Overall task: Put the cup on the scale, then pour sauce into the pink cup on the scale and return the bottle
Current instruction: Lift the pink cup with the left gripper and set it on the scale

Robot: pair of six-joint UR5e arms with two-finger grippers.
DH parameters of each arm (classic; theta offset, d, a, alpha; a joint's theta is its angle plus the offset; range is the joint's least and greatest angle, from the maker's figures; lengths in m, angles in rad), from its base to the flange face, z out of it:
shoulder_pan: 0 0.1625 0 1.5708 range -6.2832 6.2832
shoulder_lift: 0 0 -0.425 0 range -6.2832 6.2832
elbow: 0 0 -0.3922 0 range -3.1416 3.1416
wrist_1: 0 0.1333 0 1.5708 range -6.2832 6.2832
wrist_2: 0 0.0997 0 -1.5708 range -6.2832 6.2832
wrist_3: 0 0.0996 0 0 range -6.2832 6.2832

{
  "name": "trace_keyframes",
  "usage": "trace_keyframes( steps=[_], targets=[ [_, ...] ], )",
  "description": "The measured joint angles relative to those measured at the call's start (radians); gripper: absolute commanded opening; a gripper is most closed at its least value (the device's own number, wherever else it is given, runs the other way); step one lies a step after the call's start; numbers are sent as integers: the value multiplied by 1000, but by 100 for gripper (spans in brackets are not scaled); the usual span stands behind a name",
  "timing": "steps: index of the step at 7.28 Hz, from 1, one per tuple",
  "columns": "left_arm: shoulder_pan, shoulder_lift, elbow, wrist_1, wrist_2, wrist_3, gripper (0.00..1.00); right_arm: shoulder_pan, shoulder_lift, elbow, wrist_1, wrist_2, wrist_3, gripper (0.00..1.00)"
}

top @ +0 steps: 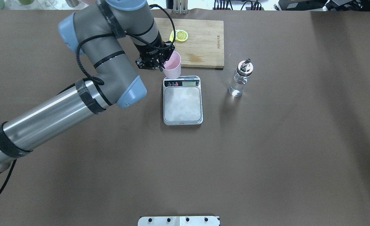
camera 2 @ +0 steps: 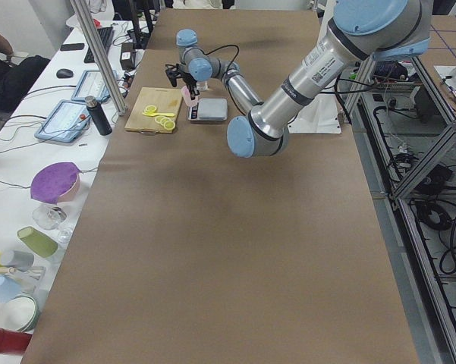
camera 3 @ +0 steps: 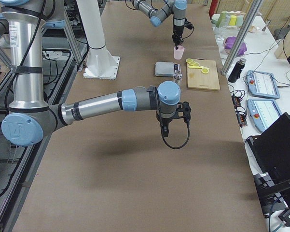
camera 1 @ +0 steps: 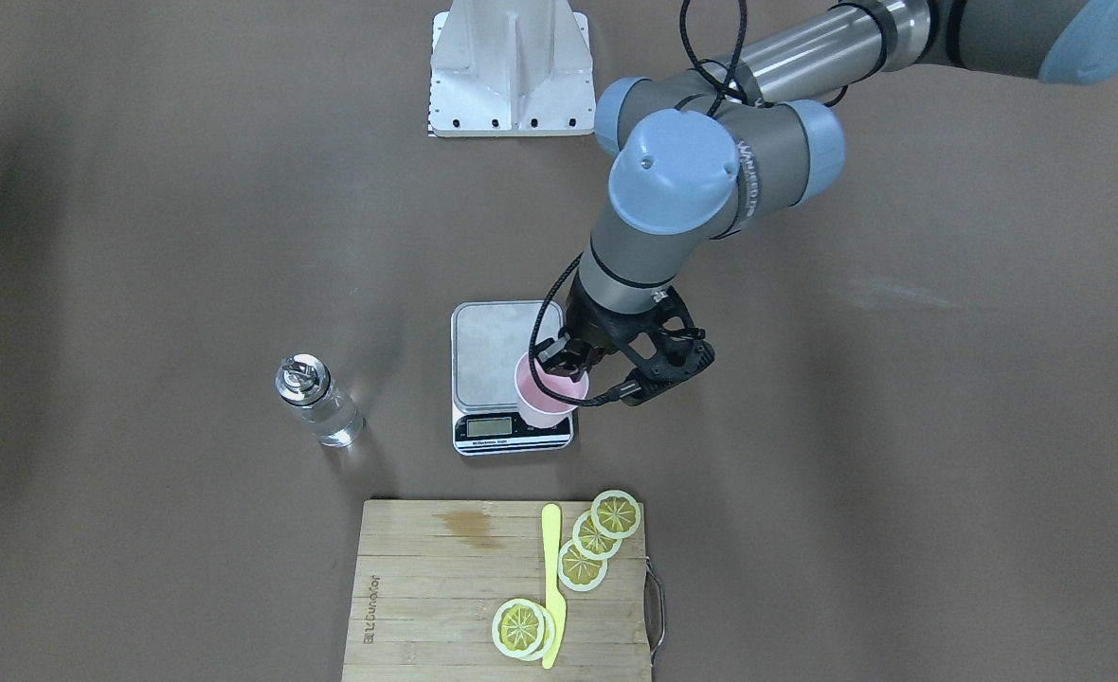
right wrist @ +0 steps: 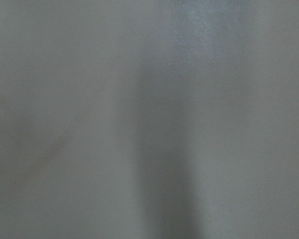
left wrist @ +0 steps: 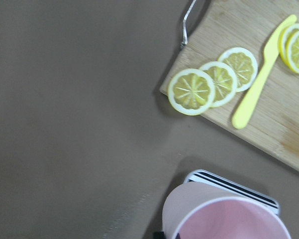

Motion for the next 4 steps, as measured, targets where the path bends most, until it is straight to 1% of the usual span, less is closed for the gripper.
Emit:
trace_keyframes(
  steps=[2,4],
  targets=[
    [60,-14,24,2,45,-23,0,0,2,9,1,-2,-4,100],
    [85,-7,14,20,63,-22,0,-2,19,18,0,-9,-2,100]
  ],
)
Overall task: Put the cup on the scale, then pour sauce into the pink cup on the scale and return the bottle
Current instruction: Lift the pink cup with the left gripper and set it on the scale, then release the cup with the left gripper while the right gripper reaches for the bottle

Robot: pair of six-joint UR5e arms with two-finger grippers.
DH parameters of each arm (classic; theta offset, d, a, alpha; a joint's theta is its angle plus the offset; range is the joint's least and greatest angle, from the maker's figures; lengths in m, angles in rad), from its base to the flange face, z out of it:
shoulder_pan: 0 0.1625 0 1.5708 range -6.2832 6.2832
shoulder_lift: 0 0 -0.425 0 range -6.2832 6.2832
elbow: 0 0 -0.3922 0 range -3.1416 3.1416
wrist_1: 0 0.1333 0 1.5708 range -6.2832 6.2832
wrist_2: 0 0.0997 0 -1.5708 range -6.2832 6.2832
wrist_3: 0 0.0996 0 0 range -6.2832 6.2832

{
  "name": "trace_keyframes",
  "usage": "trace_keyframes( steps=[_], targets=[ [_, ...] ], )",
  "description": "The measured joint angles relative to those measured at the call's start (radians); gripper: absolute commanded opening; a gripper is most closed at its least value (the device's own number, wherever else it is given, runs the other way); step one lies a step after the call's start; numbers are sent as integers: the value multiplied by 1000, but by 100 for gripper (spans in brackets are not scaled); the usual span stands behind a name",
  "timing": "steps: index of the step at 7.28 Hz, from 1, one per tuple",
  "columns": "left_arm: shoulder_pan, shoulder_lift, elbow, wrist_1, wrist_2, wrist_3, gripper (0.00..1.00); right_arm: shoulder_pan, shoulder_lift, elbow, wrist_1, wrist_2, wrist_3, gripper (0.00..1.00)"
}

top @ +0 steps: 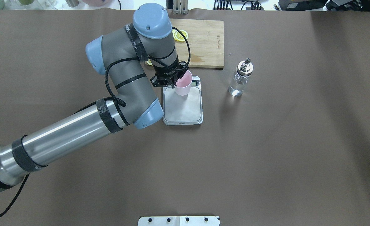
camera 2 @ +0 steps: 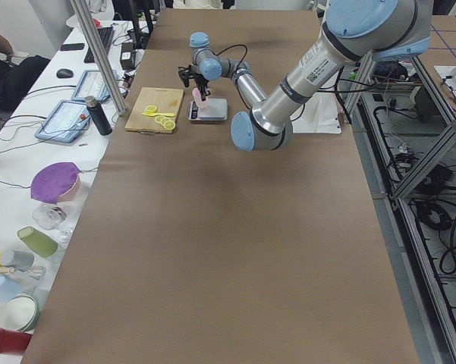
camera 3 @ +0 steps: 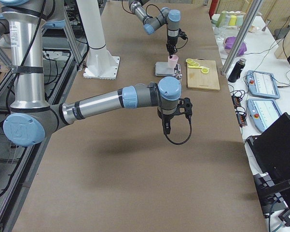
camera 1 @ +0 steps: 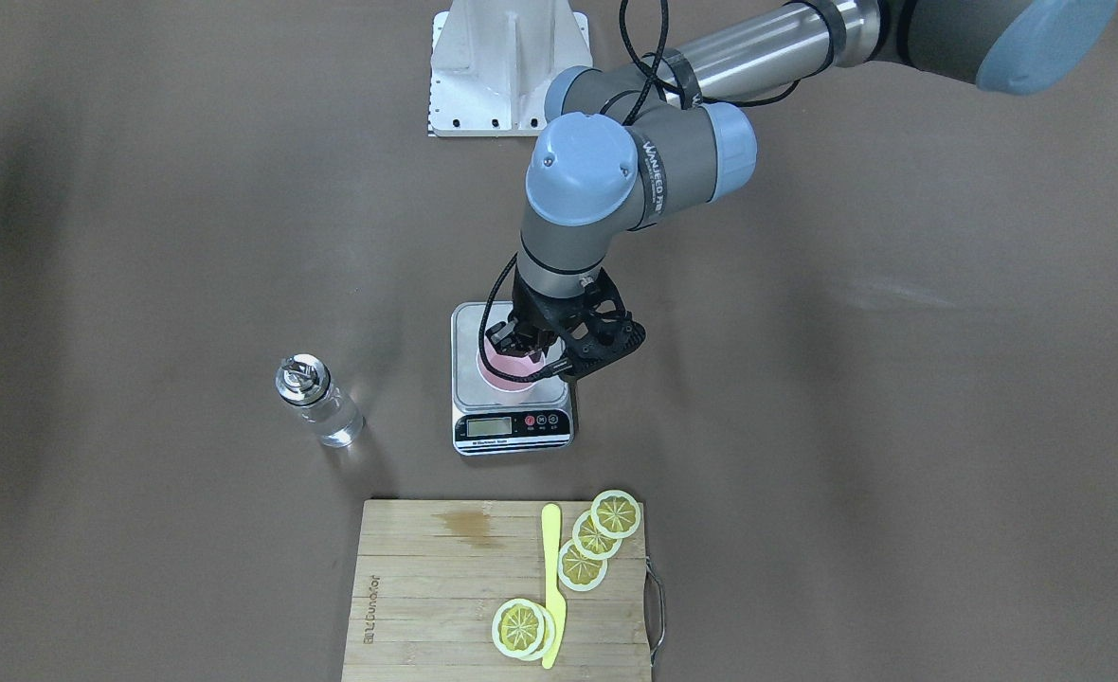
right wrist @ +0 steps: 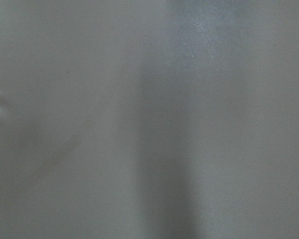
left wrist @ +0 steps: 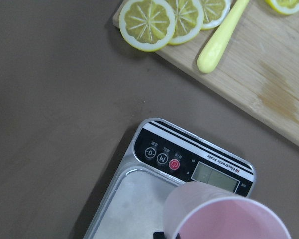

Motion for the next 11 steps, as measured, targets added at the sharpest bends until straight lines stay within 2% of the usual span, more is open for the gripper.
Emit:
trace_keyframes(
  steps=[4,5,6,9,11],
  targets=[
    [22,35,-48,10,1,6,0,-5,9,2,0,-7,0,100],
    [31,34,-50,11,2,3,51,-6,8,3,0,-7,0,100],
    [37,34,-52,11,3,0,98,-6,9,3,0,-7,0,100],
    [37,57,-117,27,0,9,98,-6,12,17,20,-6,-10,100],
    [-17,70,-223,136,-27,52,98,-26,18,40,97,-14,-3,100]
  ],
)
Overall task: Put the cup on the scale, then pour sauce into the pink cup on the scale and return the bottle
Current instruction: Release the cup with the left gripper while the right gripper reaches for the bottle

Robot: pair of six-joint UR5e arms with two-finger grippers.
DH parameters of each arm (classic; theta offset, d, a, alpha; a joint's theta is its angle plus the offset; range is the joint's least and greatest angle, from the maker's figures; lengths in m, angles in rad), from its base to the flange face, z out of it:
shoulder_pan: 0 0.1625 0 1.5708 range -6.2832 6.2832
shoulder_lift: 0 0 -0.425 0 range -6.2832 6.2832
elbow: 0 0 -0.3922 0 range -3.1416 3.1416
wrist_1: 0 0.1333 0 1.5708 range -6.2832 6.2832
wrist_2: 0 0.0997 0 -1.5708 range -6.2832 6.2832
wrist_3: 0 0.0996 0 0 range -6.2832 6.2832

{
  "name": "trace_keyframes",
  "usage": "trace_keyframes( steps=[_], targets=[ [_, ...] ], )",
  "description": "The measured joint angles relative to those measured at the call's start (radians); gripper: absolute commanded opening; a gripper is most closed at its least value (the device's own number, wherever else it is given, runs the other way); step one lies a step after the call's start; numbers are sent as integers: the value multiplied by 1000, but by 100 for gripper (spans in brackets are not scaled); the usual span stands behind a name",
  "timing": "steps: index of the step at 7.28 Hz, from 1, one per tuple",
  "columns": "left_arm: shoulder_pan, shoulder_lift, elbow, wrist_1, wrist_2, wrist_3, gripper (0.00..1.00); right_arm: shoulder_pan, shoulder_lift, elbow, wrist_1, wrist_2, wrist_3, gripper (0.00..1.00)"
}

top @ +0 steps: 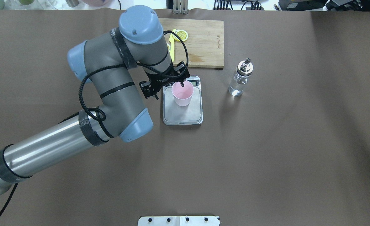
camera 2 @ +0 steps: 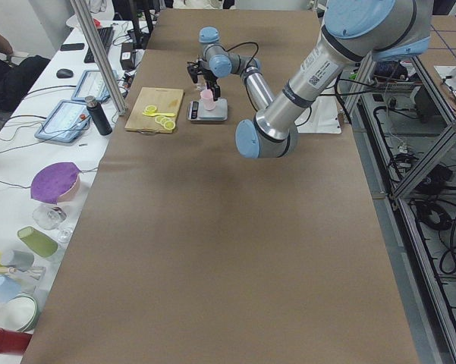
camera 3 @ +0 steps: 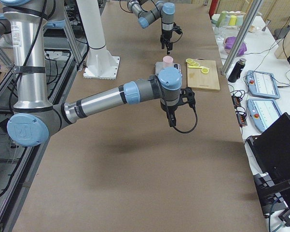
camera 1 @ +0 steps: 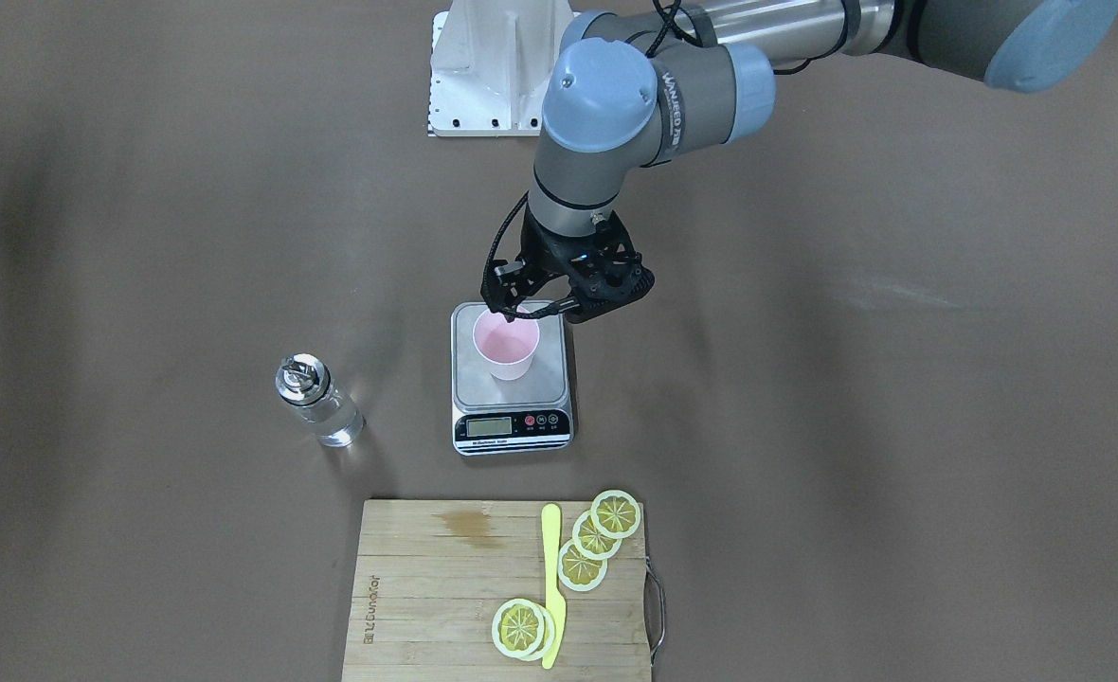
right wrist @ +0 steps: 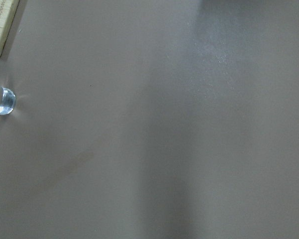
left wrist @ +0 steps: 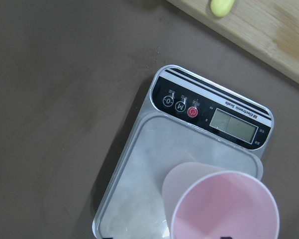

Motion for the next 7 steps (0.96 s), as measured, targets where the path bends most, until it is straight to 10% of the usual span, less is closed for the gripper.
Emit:
trace_keyframes(
  steps=[4,7],
  targets=[
    [-163,77,-72,117,-36,228,98,-195,69,143,28,-100,285,100],
    [-225,153,-95,116,-38,347,98,-441,175,204,70,-350,637,100]
  ],
)
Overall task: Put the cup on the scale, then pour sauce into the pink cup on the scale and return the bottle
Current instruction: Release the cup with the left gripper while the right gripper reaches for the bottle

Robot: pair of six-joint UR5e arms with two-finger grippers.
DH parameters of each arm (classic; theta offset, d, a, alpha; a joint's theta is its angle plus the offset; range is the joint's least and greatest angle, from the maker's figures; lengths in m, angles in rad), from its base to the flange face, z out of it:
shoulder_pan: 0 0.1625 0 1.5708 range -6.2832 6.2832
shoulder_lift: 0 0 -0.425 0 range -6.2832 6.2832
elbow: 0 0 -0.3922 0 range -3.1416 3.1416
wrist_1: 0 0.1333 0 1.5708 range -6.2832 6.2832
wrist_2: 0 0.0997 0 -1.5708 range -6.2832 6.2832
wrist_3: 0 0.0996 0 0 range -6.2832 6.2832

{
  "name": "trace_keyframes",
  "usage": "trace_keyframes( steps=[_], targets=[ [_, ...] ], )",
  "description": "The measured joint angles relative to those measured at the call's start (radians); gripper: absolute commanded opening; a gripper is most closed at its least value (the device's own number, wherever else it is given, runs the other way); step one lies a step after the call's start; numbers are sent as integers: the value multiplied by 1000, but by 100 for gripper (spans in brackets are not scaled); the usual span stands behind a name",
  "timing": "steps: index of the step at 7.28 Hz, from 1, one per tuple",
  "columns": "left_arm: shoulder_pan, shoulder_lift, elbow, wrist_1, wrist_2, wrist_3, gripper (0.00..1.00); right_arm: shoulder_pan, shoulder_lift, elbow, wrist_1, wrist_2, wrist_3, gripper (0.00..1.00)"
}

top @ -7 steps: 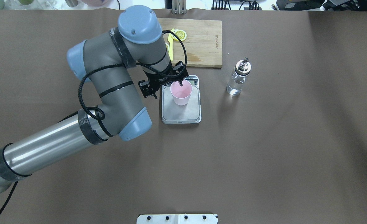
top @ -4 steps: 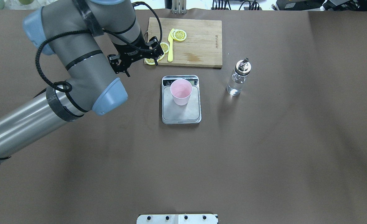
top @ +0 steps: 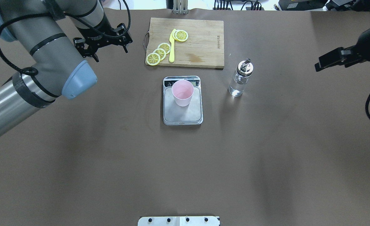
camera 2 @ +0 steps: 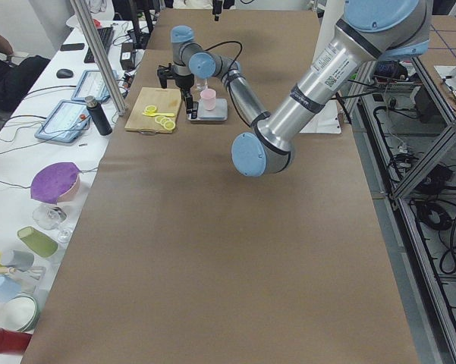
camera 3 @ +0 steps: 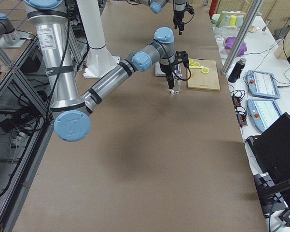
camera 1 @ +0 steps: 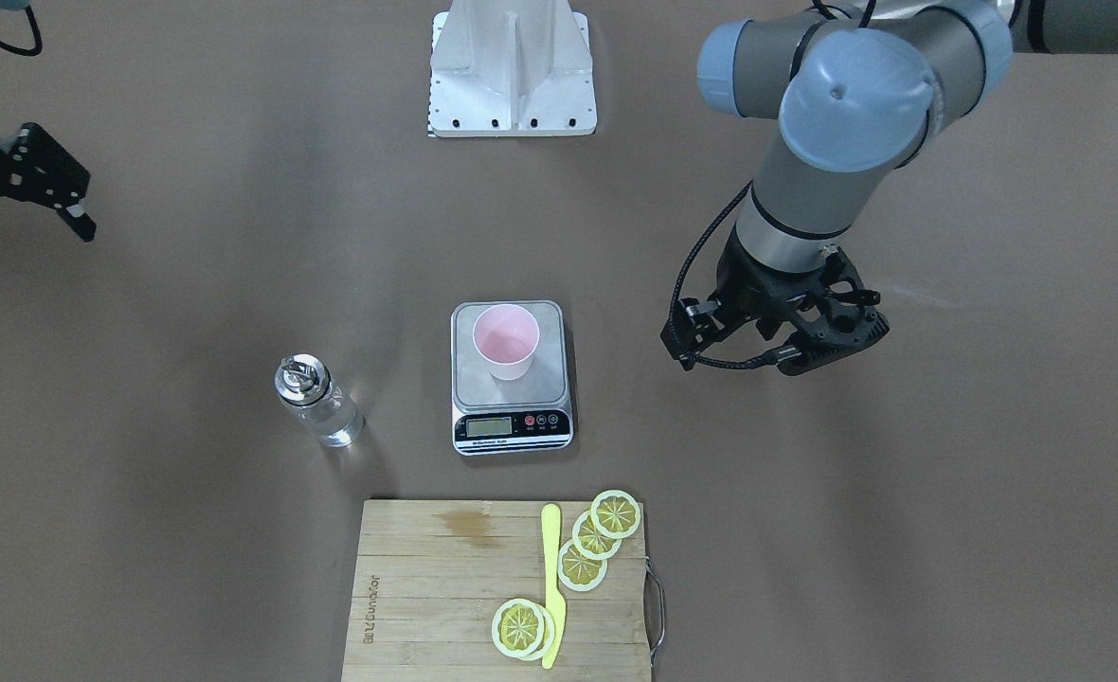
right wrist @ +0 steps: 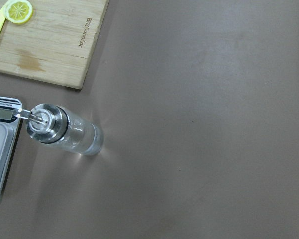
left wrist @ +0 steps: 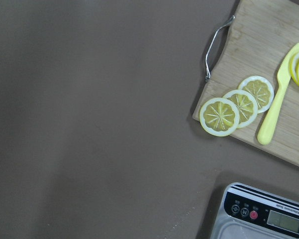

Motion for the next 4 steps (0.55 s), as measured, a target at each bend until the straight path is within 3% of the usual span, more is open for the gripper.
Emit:
trace_keyframes(
  steps=[4],
  targets=[
    [-28,71,-17,-4,1,126,98,-324,1,8,134,-393,245,100]
  ],
)
